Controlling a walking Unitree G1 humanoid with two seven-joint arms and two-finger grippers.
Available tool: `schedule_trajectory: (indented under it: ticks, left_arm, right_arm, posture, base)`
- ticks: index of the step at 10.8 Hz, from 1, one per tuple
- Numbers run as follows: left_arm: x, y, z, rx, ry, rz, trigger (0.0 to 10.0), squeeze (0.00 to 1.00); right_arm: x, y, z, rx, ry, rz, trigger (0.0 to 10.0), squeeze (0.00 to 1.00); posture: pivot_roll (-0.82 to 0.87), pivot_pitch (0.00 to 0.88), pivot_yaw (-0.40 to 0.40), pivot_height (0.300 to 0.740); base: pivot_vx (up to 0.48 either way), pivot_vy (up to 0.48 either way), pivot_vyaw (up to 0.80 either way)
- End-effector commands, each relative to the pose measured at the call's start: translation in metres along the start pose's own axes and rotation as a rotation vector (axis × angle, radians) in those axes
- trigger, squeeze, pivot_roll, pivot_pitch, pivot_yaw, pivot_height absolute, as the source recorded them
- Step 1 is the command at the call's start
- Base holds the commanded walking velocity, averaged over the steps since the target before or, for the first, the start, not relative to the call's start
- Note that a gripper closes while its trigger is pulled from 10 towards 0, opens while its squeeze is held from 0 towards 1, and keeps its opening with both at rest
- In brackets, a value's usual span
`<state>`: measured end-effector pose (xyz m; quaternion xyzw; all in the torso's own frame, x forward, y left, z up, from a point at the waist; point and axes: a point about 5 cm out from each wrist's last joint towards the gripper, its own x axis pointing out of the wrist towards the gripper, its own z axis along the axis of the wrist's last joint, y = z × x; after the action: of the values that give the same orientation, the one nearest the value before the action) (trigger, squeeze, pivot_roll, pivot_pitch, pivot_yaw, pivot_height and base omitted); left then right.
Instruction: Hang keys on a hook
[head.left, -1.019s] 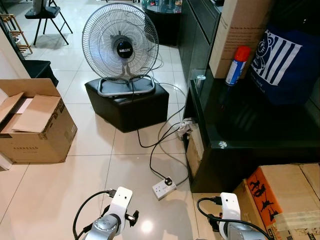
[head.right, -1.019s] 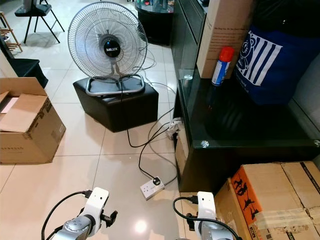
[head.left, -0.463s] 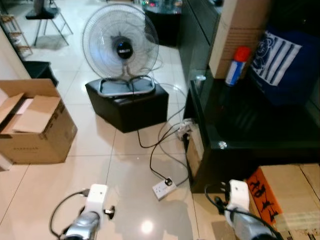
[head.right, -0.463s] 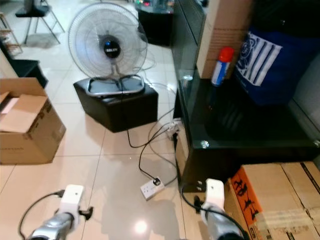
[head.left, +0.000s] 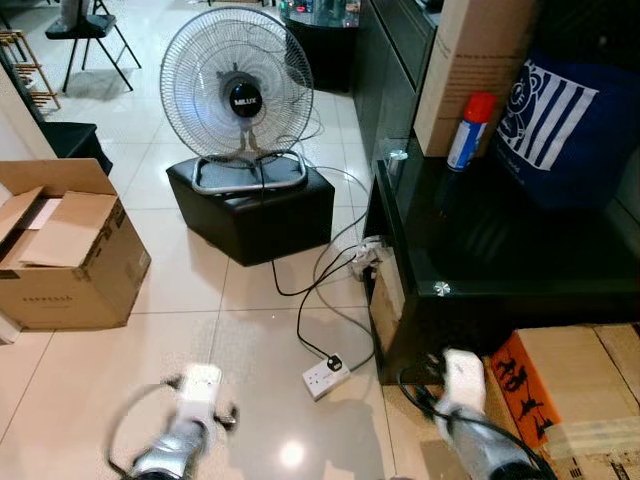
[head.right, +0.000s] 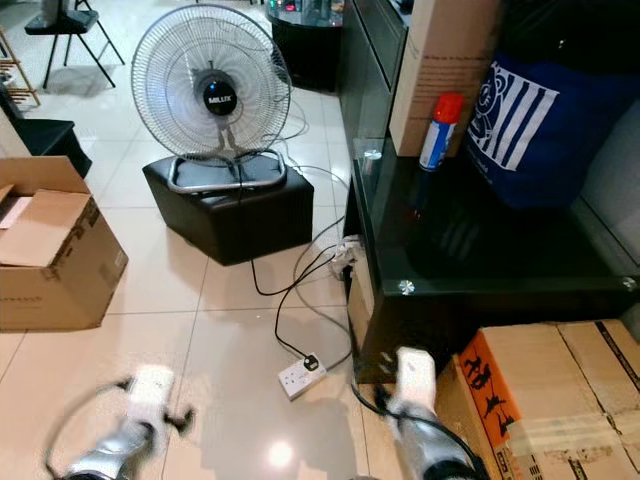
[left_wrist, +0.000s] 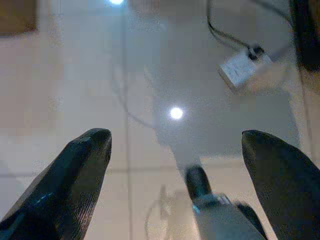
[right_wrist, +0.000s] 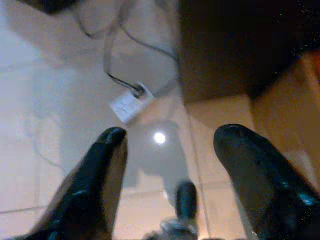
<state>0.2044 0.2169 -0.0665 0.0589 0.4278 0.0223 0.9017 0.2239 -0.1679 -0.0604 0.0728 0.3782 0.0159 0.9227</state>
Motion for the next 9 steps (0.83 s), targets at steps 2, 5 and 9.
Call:
schedule_trajectory:
  ticks: [2,5,9]
  left_arm:
    - [-0.005,0.038,0.056,0.048,-0.266,0.044,10.0,1.00]
    - [-0.060,0.032,0.170,0.036,-0.836,-0.039,10.0,0.00]
    - [-0.092,-0.001,0.223,0.072,-0.929,-0.150,10.0,0.00]
  right_arm:
    - [0.003,0.011,0.064,-0.094,-0.278,0.078,10.0,1.00]
    - [-0.039,0.003,0.157,-0.052,-0.737,-0.008,10.0,0.00]
    - [-0.084,0.014,0.169,-0.113,-0.773,-0.001,10.0,0.00]
  posture:
    - [-0.01,0.000,-0.029,0.740]
    - [0.00,0.000,-0.050,0.740]
    - [-0.06,0.000,0.038,0.740]
  base:
    - [0.000,0.000,0.00]
    - [0.000,0.000,0.00]
    - [0.000,0.000,0.00]
